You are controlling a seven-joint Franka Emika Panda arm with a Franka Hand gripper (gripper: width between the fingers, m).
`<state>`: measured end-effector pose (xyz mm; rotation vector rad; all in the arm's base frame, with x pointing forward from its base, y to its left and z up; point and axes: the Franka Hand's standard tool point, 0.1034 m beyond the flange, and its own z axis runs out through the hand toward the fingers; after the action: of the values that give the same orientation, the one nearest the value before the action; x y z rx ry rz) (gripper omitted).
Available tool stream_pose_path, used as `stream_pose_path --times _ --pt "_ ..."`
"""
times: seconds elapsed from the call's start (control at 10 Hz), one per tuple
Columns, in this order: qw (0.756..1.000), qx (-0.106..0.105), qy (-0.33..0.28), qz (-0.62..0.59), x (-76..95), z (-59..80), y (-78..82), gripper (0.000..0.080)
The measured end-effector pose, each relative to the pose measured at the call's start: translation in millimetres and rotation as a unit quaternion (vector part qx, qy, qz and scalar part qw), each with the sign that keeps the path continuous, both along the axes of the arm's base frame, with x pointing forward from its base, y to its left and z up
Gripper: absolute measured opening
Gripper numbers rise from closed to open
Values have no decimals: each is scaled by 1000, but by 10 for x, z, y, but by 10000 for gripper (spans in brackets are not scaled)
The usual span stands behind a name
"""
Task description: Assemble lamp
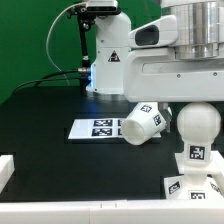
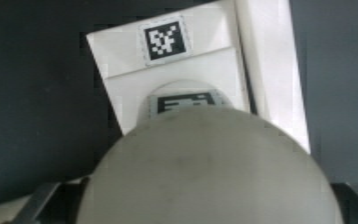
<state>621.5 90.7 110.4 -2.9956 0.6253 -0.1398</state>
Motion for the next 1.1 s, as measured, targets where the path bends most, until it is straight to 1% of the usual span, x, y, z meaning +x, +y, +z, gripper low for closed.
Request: stream_pose_path --times 0.1,0.6,0.7,0.8,0.9,1.1 --pt "999 3 5 -36 -10 -2 -11 574" --pt "999 3 6 -40 -11 -5 -15 576" --pt "999 3 6 -40 -11 -6 -16 674" --pt "999 3 6 -40 -11 -6 -16 692" --pt "999 6 7 -39 -5 27 -23 692" --pt "999 20 13 -42 27 377 -78 698"
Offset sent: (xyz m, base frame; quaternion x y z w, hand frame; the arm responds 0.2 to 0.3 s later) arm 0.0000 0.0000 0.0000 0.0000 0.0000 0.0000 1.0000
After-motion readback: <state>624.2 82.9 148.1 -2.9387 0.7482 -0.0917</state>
